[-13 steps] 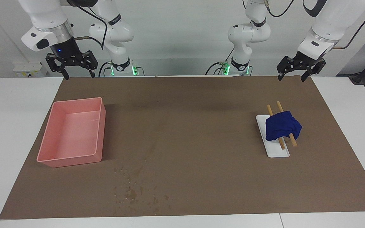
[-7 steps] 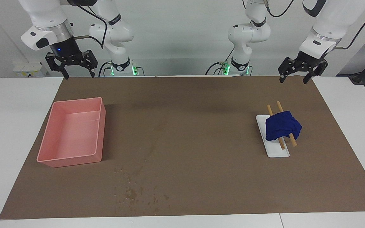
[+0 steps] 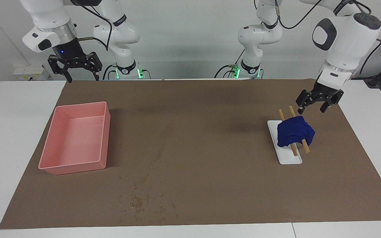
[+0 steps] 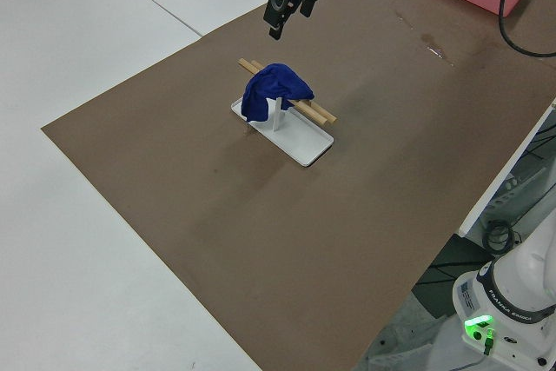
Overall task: Wipe water with towel using both arms
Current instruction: 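Grasp the blue towel on the white tray with the left gripper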
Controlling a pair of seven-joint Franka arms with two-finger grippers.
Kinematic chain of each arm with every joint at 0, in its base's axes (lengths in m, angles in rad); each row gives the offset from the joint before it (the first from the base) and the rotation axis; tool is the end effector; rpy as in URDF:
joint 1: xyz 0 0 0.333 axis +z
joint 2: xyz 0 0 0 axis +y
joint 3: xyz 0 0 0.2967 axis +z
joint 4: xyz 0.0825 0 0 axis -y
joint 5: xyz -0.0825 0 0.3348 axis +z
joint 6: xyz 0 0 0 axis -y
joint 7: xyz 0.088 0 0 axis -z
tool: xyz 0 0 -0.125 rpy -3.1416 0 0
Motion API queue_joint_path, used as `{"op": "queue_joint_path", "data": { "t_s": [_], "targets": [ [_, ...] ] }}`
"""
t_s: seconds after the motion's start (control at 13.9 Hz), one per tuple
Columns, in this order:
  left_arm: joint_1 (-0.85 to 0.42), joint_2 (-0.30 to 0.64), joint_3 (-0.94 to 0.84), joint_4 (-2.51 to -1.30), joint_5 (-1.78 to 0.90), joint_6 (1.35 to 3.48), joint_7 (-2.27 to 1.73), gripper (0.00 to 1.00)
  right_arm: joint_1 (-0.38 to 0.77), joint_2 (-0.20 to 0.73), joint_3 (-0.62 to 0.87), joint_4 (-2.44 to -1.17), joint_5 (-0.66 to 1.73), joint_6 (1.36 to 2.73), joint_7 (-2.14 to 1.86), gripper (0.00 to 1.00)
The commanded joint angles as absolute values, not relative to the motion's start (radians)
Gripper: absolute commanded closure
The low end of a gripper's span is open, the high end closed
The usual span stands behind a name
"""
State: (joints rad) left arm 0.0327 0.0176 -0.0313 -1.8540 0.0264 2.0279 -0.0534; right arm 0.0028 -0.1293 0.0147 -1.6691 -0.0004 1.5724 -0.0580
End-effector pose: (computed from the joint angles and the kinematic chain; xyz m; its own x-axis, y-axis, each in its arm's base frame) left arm 0.5383 0.0028 0.4981 0.9867 0.0432 0.1566 0.0463 -0.9988 -0.0163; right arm 0.4676 0.0086 0.6086 0.9966 0.0754 0.0324 0.0753 -0.9972 0.0042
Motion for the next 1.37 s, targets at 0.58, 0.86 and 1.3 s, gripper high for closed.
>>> {"op": "queue_joint_path", "data": {
  "t_s": [0.58, 0.86, 1.3],
  "targets": [
    [0.023, 0.040, -0.043, -2.060, 0.114, 2.258, -0.357, 1.00, -0.002, -0.152, 0.018, -1.690, -0.011, 1.565, -0.075, 0.00],
    [0.021, 0.077, -0.044, -1.958, 0.114, 2.194, -0.351, 1.00, -0.002, -0.153, 0.020, -1.693, -0.009, 1.565, -0.075, 0.00],
    [-0.034, 0.084, -0.048, -1.790, -0.109, 1.997, -0.535, 1.00, 0.000, -0.153, 0.020, -1.695, 0.002, 1.569, 0.024, 0.00]
  ]
}}
